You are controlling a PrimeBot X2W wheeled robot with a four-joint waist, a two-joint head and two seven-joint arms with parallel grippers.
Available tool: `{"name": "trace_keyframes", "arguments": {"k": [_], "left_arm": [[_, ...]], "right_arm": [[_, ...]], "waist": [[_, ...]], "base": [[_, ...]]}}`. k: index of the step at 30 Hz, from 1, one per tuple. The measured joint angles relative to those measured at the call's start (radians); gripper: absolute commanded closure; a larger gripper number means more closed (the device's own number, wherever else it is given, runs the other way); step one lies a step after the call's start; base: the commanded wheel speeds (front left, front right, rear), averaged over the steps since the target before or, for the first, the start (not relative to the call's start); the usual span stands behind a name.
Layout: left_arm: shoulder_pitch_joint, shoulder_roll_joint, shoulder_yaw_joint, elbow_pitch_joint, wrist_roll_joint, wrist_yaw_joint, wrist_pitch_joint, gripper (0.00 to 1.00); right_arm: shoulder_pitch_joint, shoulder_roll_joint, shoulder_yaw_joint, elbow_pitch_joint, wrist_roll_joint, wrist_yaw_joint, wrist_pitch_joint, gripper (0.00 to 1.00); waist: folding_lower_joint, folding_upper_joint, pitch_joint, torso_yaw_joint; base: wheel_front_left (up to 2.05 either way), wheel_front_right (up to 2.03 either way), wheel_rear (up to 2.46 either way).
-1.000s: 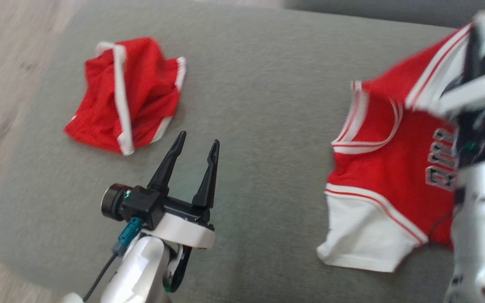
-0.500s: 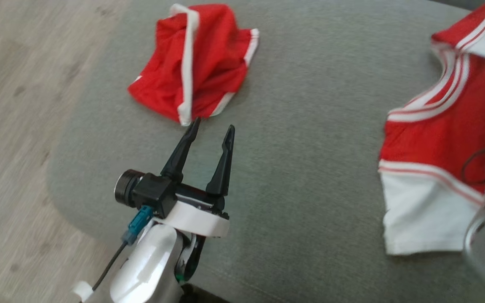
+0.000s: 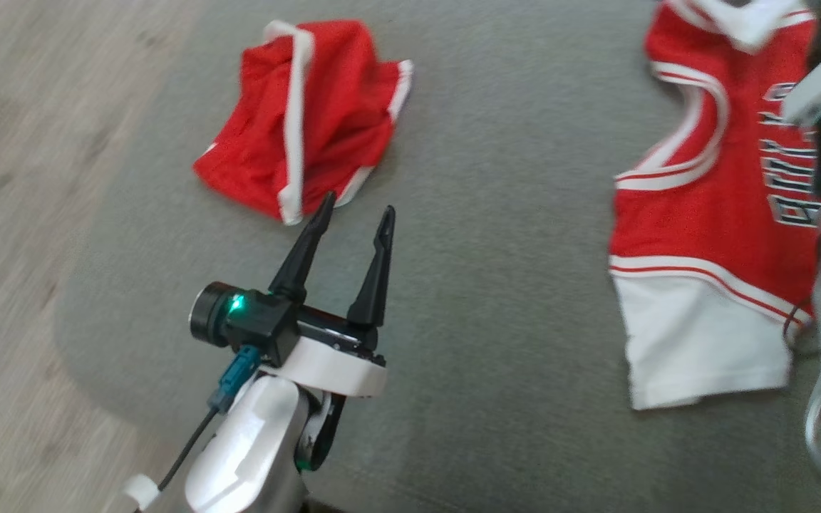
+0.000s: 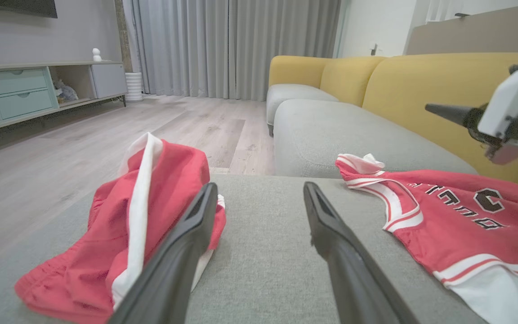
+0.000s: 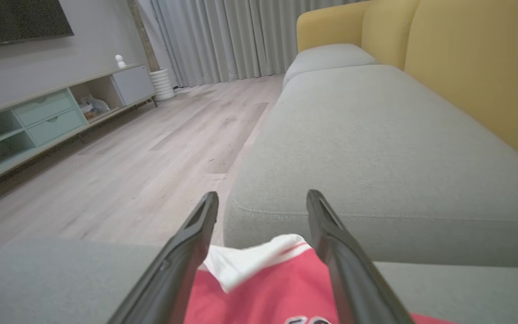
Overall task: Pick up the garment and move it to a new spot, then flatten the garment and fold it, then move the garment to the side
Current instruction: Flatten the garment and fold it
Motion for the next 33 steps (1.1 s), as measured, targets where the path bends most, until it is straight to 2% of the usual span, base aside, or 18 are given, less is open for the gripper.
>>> {"name": "trace_keyframes", "arguments": {"k": [5,9,10,15,24,27,33], "left_arm": [[0.006,0.001,0.030,0.006,0.010,-0.003,0.000,0.00],[0.033,0.002,0.053,0.006,0.019,-0.008,0.000,0.00],[0.033,0.002,0.053,0.006,0.019,-0.008,0.000,0.00],[0.076,0.003,0.067,0.011,0.019,-0.016,0.000,0.00],[0.120,0.003,0.081,0.032,0.018,-0.020,0.000,0.00],[0.121,0.003,0.098,0.035,0.018,-0.019,0.000,0.00],[0.110,0.003,0.100,0.068,0.018,-0.031,0.000,0.00]], "right_arm": [[0.130,0.009,0.084,-0.009,0.063,0.000,-0.062,0.00],[0.260,0.042,0.168,-0.111,0.143,0.000,-0.078,0.00],[0.260,0.042,0.168,-0.111,0.143,0.000,-0.078,0.00],[0.474,0.057,0.233,-0.344,0.193,0.000,-0.079,0.00],[0.886,0.105,0.224,-0.693,0.214,0.000,-0.081,0.00],[0.942,0.117,0.223,-0.761,0.243,0.000,-0.080,0.00],[0.947,0.120,0.252,-0.844,0.285,0.000,-0.068,0.00]], "waist": [[0.0000,0.0000,-0.053,-0.078],[-0.0001,0.0000,-0.100,-0.149],[-0.0001,0.0000,-0.100,-0.149],[-0.0002,0.0000,-0.156,-0.239],[-0.0002,0.0000,-0.222,-0.369],[-0.0002,0.0001,-0.227,-0.402],[0.0000,0.0000,-0.206,-0.459]], "base": [[0.00,0.00,0.00],[0.00,0.00,0.00],[0.00,0.00,0.00],[0.00,0.00,0.00],[0.00,0.00,0.00],[0.00,0.00,0.00],[0.00,0.00,0.00]]}}
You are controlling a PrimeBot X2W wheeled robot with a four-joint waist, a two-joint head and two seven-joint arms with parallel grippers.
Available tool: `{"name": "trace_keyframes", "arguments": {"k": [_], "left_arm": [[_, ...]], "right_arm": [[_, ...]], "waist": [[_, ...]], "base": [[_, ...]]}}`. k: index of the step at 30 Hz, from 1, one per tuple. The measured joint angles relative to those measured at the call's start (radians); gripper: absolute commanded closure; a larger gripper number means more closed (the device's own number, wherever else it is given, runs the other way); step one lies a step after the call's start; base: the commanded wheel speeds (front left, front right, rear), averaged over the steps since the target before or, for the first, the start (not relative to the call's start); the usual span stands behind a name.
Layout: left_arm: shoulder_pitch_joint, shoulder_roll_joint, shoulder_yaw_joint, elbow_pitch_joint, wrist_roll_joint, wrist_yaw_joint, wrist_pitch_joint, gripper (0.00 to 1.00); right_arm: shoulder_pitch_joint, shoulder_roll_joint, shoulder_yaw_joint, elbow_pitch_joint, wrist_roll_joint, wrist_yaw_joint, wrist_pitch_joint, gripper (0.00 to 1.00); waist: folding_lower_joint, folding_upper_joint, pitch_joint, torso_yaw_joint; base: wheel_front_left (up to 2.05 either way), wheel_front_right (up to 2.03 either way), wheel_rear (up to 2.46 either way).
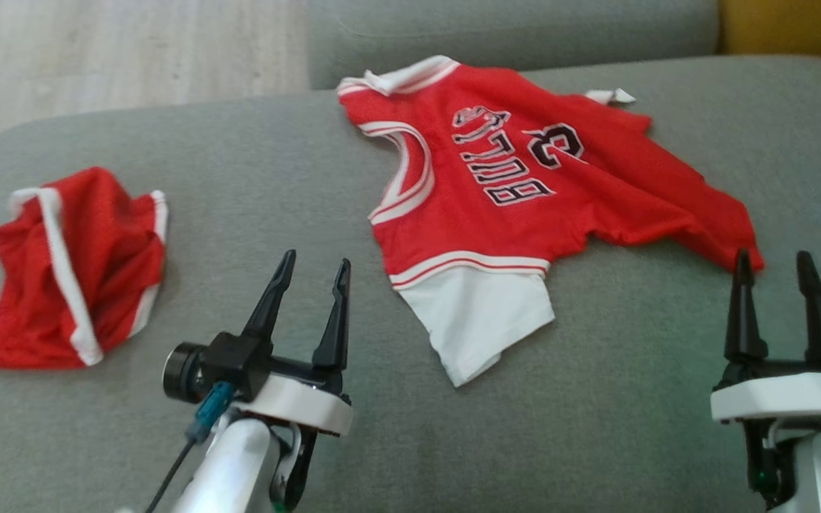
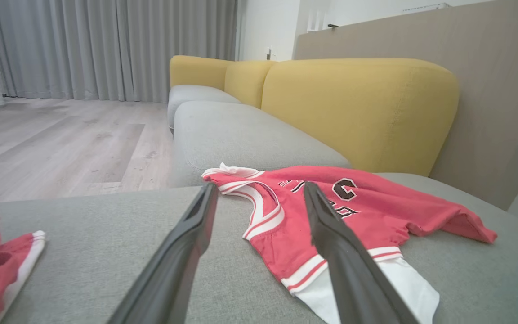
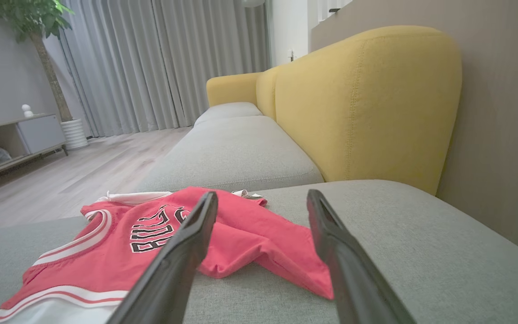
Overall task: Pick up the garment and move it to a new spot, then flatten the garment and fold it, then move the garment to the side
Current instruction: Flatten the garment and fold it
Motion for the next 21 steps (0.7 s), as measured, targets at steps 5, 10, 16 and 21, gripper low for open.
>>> {"name": "trace_keyframes", "arguments": {"k": [5,10,16,21], "left_arm": [[-0.072,0.000,-0.021,0.115,0.001,-0.006,0.070,0.00],[-0.165,-0.002,-0.041,0.226,-0.011,-0.006,0.170,0.00],[-0.234,-0.002,-0.040,0.337,-0.033,0.012,0.221,0.00],[-0.277,-0.003,-0.038,0.398,-0.068,0.011,0.229,0.00]], "right_arm": [[-0.002,0.000,0.020,-0.033,0.027,0.000,0.001,0.00],[-0.015,0.000,0.039,-0.050,0.044,0.000,0.001,0.00],[-0.038,0.000,0.074,-0.057,0.061,0.000,0.000,0.00],[-0.051,0.000,0.085,-0.056,0.079,0.000,-0.002,0.00]], "waist": [[0.0001,0.0000,0.038,-0.044],[0.0002,0.0000,0.082,-0.088],[0.0003,0.0000,0.132,-0.140],[0.0003,0.0000,0.166,-0.176]], "base": [[0.00,0.00,0.00],[0.00,0.00,0.00],[0.00,0.00,0.00],[0.00,0.00,0.00]]}}
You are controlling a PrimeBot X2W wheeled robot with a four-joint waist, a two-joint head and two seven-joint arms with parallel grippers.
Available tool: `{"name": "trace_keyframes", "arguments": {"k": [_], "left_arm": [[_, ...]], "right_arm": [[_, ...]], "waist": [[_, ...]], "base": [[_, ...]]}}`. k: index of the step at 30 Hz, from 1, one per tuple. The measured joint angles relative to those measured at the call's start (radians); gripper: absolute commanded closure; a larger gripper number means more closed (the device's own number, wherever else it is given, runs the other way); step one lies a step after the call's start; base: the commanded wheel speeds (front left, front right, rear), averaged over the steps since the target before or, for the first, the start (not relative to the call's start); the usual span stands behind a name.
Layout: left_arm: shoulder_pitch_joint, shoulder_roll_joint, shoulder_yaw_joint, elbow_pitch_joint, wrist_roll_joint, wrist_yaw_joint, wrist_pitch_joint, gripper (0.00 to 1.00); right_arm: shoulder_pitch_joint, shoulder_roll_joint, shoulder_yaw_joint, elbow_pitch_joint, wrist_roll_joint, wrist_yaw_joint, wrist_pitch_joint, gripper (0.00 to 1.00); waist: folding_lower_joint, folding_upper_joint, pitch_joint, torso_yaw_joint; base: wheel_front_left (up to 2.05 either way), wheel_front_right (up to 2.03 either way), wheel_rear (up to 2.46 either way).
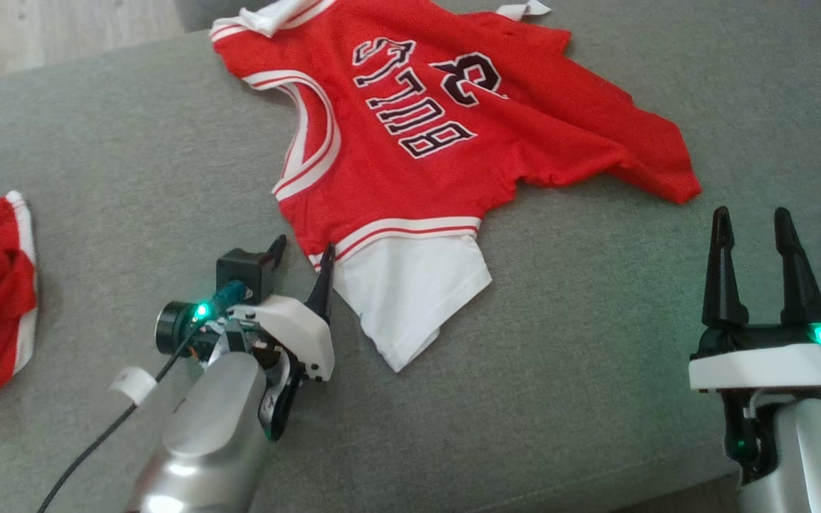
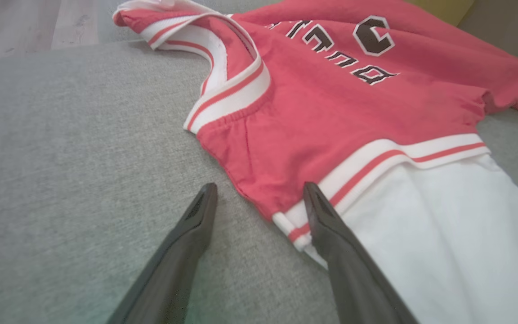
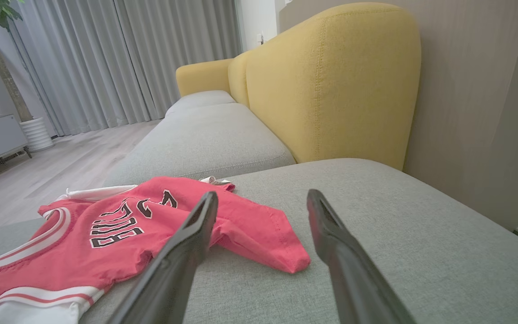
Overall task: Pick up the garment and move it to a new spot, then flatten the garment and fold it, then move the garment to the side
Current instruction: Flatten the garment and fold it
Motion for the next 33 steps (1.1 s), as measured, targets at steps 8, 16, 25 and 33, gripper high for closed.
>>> {"name": "trace_keyframes", "arguments": {"k": [8,16,25,33], "left_arm": [[-0.066,-0.001,-0.005,0.053,-0.024,-0.010,0.033,1.00],[-0.080,0.029,0.021,0.063,-0.024,0.024,-0.054,1.00],[-0.203,0.101,0.048,0.103,-0.035,0.022,-0.006,1.00],[-0.231,0.116,0.033,0.150,-0.030,0.007,-0.038,0.00]], "right_arm": [[-0.021,0.000,-0.002,0.000,0.001,0.000,-0.009,0.00],[-0.021,0.000,-0.007,0.004,0.001,0.000,-0.009,0.00],[-0.021,0.000,-0.005,0.026,0.000,0.000,-0.009,0.00],[-0.024,0.000,-0.007,0.038,0.002,0.000,-0.009,0.00]], "waist": [[-0.0001,0.0000,0.026,-0.036],[-0.0002,0.0000,0.011,-0.017],[-0.0002,0.0000,0.001,0.006],[-0.0003,0.0000,-0.015,0.062]], "base": [[0.00,0.00,0.00],[0.00,0.00,0.00],[0.00,0.00,0.00],[0.00,0.00,0.00]]}}
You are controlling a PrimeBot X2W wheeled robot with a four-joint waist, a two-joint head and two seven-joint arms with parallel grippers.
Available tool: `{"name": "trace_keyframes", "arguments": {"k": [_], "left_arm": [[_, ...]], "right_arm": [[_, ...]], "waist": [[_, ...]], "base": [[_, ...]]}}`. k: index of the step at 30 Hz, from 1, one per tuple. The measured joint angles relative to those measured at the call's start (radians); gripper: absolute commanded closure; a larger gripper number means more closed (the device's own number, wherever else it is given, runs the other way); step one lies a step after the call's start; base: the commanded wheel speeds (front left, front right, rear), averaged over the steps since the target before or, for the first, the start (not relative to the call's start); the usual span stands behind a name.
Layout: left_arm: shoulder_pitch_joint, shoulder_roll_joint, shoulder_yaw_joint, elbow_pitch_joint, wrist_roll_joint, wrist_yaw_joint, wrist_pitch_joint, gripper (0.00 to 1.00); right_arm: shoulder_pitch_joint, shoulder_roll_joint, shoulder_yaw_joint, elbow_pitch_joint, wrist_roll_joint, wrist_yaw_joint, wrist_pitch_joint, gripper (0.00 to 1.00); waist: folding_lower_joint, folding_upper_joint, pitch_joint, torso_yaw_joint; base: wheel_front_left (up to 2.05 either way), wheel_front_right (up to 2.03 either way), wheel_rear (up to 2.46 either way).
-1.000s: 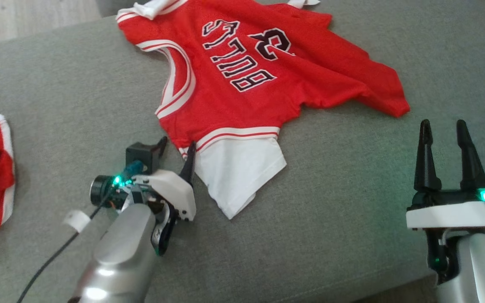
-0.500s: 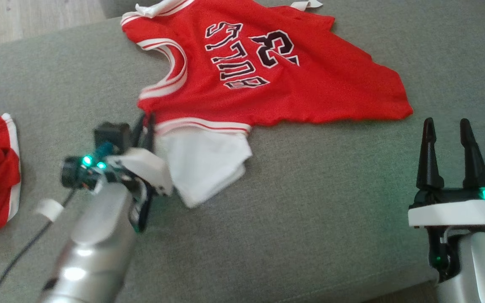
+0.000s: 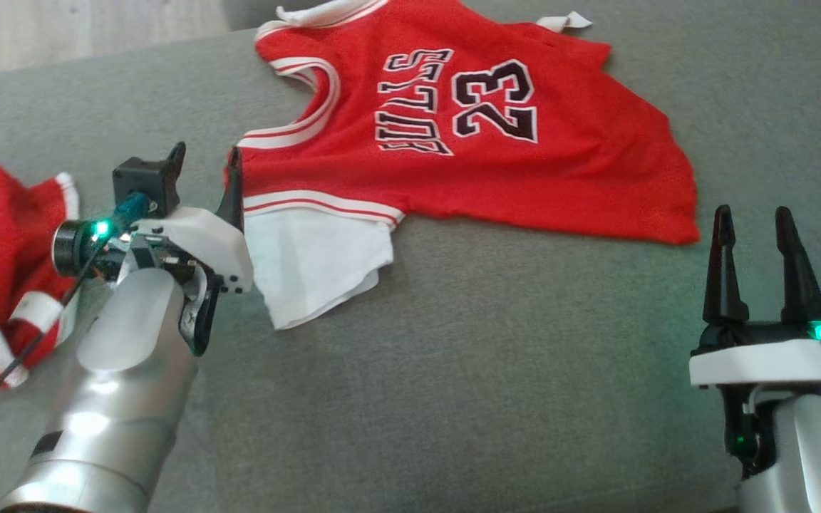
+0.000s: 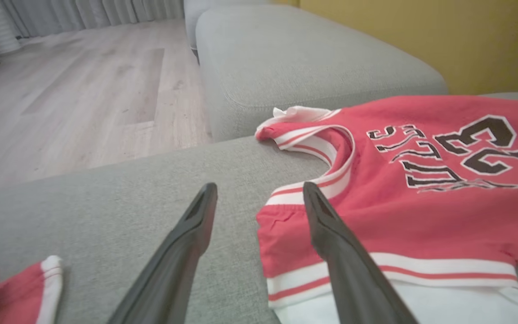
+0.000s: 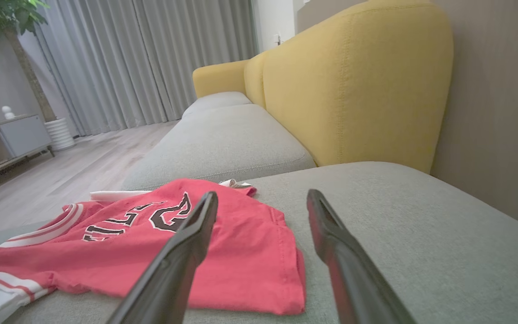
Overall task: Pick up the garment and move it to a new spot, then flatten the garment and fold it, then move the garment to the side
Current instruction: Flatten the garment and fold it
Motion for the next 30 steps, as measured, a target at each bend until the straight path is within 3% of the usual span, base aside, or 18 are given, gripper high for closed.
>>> {"name": "trace_keyframes", "arguments": {"k": [9,17,25,30], "left_arm": [[0.134,-0.054,0.007,-0.111,-0.019,0.032,-0.171,0.00],[0.349,-0.066,0.031,-0.402,0.012,0.076,-0.186,0.00],[0.501,-0.076,0.044,-0.495,0.023,0.090,-0.188,0.00],[0.463,-0.084,0.030,-0.453,0.007,0.054,-0.161,0.00]], "right_arm": [[0.014,0.000,-0.021,-0.054,-0.064,0.000,0.000,0.00],[0.081,0.000,-0.043,-0.080,-0.114,0.000,-0.003,0.00],[0.089,0.000,-0.026,-0.080,-0.107,0.000,-0.003,0.00],[0.084,0.000,-0.017,-0.082,-0.107,0.000,-0.003,0.00]], "waist": [[0.0000,0.0000,-0.043,0.109],[-0.0001,0.0000,-0.095,0.202],[0.0000,0.0000,-0.094,0.204],[0.0000,0.0000,-0.069,0.179]], "base": [[0.00,0.00,0.00],[0.00,0.00,0.00],[0.00,0.00,0.00],[0.00,0.00,0.00]]}}
